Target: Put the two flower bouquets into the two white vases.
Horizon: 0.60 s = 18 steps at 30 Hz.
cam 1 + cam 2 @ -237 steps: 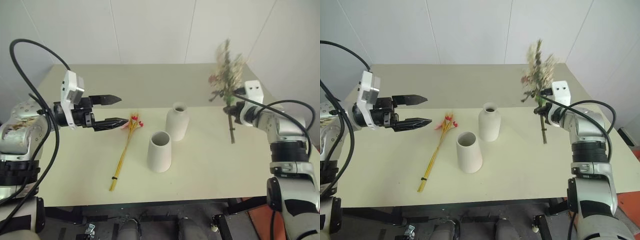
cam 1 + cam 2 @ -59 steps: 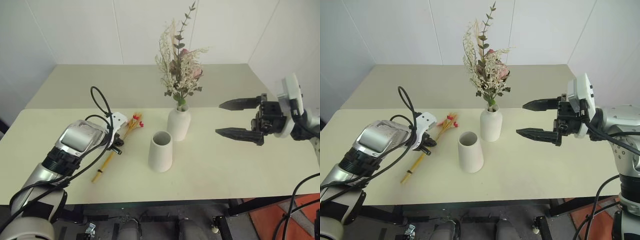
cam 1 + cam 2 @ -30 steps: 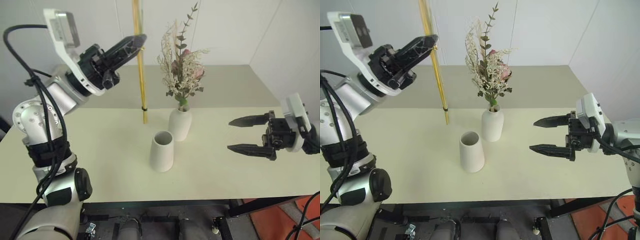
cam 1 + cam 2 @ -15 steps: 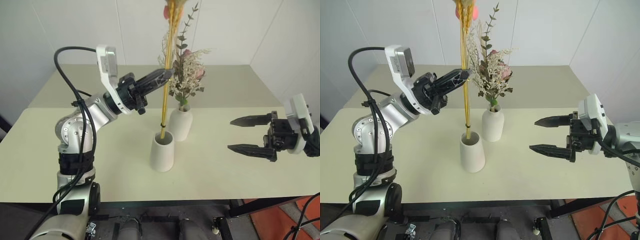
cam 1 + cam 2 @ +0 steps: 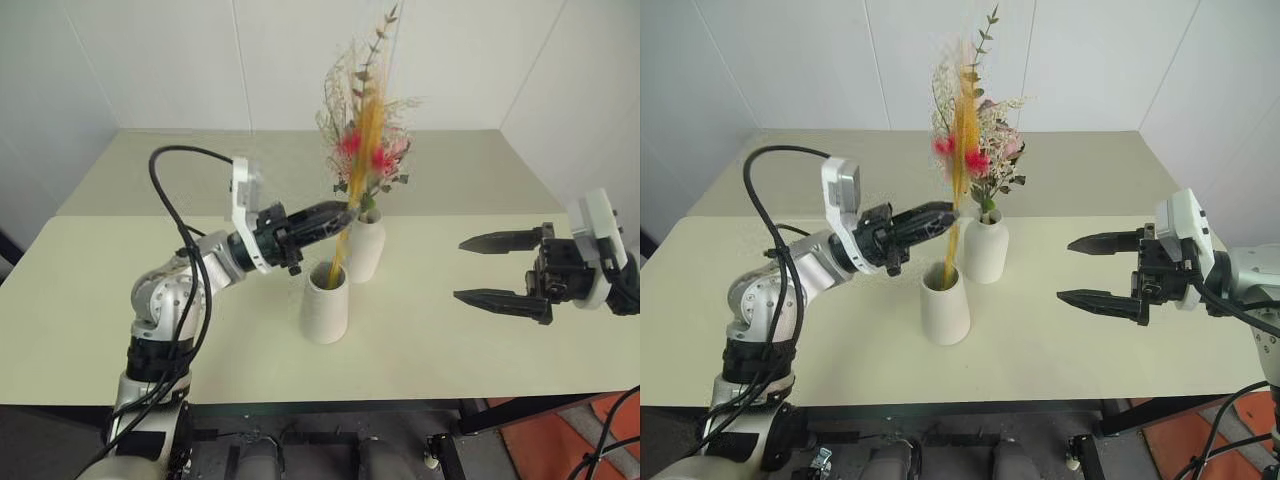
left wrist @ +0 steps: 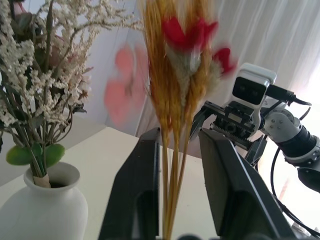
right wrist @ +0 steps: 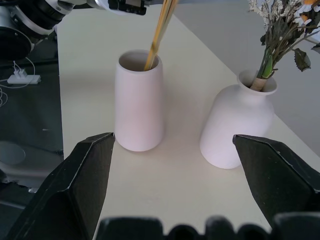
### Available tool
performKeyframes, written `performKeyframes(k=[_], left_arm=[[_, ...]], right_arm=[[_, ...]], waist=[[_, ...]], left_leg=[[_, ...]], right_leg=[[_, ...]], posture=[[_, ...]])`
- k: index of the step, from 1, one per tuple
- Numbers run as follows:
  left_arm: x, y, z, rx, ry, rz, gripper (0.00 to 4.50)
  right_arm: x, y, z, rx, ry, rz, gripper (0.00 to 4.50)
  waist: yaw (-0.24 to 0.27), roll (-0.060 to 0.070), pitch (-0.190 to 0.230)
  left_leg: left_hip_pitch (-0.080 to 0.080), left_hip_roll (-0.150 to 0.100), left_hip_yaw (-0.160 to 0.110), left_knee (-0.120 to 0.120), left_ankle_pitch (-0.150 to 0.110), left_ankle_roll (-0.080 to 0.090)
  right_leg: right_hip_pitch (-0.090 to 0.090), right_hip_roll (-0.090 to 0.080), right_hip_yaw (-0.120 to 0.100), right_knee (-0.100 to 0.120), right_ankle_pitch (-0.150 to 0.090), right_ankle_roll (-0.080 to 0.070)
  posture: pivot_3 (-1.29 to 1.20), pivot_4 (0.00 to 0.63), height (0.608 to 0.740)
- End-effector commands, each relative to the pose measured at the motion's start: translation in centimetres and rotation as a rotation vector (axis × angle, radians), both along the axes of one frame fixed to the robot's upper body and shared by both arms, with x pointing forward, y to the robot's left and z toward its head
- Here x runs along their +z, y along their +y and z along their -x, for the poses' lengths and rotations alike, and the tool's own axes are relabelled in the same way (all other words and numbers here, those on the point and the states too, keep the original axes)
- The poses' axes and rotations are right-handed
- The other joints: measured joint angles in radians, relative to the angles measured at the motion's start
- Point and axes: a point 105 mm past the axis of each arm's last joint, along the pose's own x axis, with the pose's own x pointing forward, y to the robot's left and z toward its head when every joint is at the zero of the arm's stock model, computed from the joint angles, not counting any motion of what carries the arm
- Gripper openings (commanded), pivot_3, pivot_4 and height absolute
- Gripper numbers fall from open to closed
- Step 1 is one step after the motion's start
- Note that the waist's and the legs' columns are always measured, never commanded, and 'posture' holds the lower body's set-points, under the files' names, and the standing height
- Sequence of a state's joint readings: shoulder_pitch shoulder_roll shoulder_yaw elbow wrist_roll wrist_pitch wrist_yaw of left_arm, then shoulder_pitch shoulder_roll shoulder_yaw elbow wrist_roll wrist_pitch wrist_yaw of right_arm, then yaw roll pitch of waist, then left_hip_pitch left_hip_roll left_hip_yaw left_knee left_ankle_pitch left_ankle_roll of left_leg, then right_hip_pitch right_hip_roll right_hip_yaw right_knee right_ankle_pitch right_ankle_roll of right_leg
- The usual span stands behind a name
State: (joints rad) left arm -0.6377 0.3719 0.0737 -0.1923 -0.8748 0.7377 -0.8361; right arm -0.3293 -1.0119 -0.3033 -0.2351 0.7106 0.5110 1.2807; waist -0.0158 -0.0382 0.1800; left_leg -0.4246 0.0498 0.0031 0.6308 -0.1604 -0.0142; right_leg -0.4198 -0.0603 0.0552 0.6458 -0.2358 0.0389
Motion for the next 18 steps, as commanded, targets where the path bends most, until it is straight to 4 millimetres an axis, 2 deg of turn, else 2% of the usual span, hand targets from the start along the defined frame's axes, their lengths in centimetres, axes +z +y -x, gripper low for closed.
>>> performKeyframes(k=[1, 7, 12, 18], left_arm=[[0.6, 1.0, 1.1, 0.005, -0.050, -0.010, 2.57], [-0.8, 5.2, 2.1, 0.067, -0.003, -0.106, 4.47], [-1.1, 9.6, 3.0, 0.147, -0.046, -0.266, 4.47], [-0.5, 13.4, 3.1, 0.214, -0.086, -0.371, 4.47]], right_arm=[[1.4, -0.2, 0.5, -0.006, -0.057, 0.001, 4.50], [1.2, -0.4, 0.5, -0.013, -0.056, 0.005, 4.50], [1.1, -0.6, 0.3, -0.018, -0.053, 0.009, 4.50], [0.8, -0.9, -0.4, -0.043, -0.048, -0.011, 4.50]], waist=[[-0.001, 0.000, 0.000], [-0.004, 0.000, 0.000], [-0.002, 0.000, 0.000], [0.003, 0.000, 0.000]], left_leg=[[0.000, 0.000, 0.000, 0.000, 0.000, 0.000], [0.000, 0.000, 0.000, -0.001, 0.000, 0.000], [0.000, 0.001, 0.001, -0.001, 0.000, 0.000], [0.000, 0.001, 0.001, -0.001, 0.000, 0.000]], right_leg=[[0.000, 0.000, 0.000, 0.000, 0.000, 0.000], [-0.001, 0.000, 0.000, 0.000, 0.000, 0.000], [-0.001, 0.000, 0.000, 0.000, 0.000, 0.000], [-0.001, -0.001, -0.001, -0.002, -0.001, -0.002]], posture=[[0.00, 0.150, 0.740], [0.00, 0.150, 0.740], [0.00, 0.150, 0.740], [0.00, 0.150, 0.740]])
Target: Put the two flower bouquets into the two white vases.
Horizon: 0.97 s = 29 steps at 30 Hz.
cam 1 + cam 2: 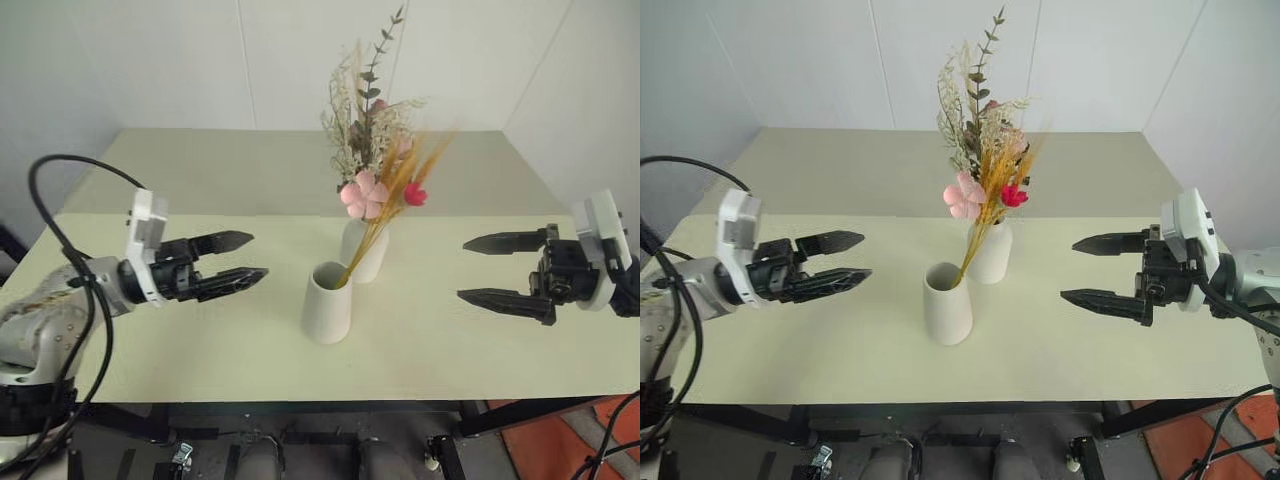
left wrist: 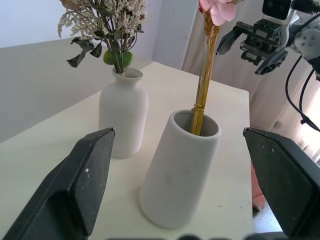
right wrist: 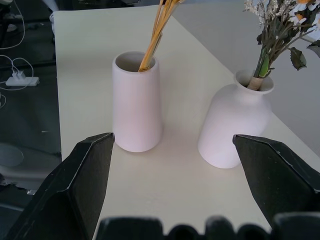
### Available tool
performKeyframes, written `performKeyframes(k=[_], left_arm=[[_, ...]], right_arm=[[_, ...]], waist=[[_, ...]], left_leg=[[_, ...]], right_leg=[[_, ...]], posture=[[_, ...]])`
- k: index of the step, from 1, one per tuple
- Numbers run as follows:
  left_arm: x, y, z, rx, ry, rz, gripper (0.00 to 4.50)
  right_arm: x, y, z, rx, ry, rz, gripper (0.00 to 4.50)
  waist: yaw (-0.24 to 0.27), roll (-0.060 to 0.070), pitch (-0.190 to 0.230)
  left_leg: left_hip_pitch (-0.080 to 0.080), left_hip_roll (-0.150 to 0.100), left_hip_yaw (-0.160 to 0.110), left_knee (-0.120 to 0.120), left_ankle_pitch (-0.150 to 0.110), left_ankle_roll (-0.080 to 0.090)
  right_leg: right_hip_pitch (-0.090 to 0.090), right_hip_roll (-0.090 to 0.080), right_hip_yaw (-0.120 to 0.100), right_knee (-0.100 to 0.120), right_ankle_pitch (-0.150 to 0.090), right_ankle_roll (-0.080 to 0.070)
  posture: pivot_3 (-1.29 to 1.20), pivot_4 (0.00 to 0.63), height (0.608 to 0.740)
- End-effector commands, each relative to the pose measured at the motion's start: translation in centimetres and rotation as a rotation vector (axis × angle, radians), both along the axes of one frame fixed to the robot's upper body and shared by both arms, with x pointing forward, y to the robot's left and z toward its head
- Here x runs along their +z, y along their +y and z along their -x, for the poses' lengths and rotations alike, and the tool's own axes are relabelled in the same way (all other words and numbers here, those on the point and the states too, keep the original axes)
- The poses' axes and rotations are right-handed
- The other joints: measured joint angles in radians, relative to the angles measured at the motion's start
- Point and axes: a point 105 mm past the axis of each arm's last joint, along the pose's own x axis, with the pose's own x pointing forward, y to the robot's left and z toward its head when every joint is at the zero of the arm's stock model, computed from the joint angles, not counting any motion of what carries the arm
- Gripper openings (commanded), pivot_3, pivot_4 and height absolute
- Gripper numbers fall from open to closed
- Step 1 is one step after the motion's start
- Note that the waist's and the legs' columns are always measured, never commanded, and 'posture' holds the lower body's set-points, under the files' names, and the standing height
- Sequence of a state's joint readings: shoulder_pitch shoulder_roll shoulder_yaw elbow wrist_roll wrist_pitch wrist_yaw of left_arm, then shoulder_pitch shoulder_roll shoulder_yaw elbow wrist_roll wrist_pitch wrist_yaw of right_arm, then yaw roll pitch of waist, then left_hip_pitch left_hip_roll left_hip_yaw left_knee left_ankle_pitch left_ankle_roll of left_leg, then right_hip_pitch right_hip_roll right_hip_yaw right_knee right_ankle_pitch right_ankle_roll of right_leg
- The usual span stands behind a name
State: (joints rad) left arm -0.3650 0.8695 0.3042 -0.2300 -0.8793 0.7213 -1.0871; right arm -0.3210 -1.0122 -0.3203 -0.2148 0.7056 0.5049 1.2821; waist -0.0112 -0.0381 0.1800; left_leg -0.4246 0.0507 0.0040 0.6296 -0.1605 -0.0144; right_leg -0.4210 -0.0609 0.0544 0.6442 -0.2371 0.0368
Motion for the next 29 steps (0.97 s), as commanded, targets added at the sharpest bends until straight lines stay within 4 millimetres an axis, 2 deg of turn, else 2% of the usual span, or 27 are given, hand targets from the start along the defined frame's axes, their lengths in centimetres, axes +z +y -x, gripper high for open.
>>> performKeyframes(k=[1, 6, 9, 15, 29], left_arm=[[1.2, 1.9, 0.7, 0.004, -0.073, -0.045, 4.47], [1.5, 3.6, 1.3, 0.010, -0.099, -0.100, 4.47], [1.7, 3.9, 1.8, 0.001, -0.107, -0.117, 4.47], [1.6, 3.6, 2.2, -0.011, -0.114, -0.127, 4.47], [1.4, 2.7, 1.5, -0.046, -0.116, -0.123, 4.47]], right_arm=[[0.7, -0.3, -0.3, -0.025, -0.047, -0.006, 4.50], [0.4, -0.9, -0.8, -0.063, -0.047, -0.015, 4.50], [0.5, -1.4, -1.0, -0.081, -0.049, -0.011, 4.50], [0.5, -2.1, -1.1, -0.107, -0.052, -0.001, 4.50], [0.3, -2.6, -0.8, -0.166, -0.056, 0.008, 4.50]], waist=[[-0.002, 0.000, 0.000], [-0.003, 0.000, 0.000], [-0.003, 0.000, 0.000], [-0.003, 0.000, 0.000], [-0.003, 0.000, 0.000]], left_leg=[[0.000, 0.000, 0.000, -0.001, 0.000, 0.000], [0.000, 0.001, 0.001, -0.002, 0.000, 0.000], [0.000, 0.001, 0.001, -0.002, 0.000, 0.000], [0.000, 0.001, 0.001, -0.002, 0.000, 0.000], [0.000, 0.001, 0.002, -0.002, 0.000, 0.000]], right_leg=[[0.000, 0.000, 0.000, 0.000, 0.000, 0.000], [-0.001, 0.000, 0.000, 0.000, 0.000, 0.000], [-0.001, 0.000, 0.000, 0.000, 0.000, 0.000], [-0.001, 0.000, 0.000, 0.000, 0.000, 0.000], [-0.001, 0.000, 0.000, 0.000, 0.000, 0.000]], posture=[[0.00, 0.150, 0.740], [0.00, 0.150, 0.740], [0.00, 0.150, 0.740], [0.00, 0.150, 0.740], [0.00, 0.150, 0.740]])
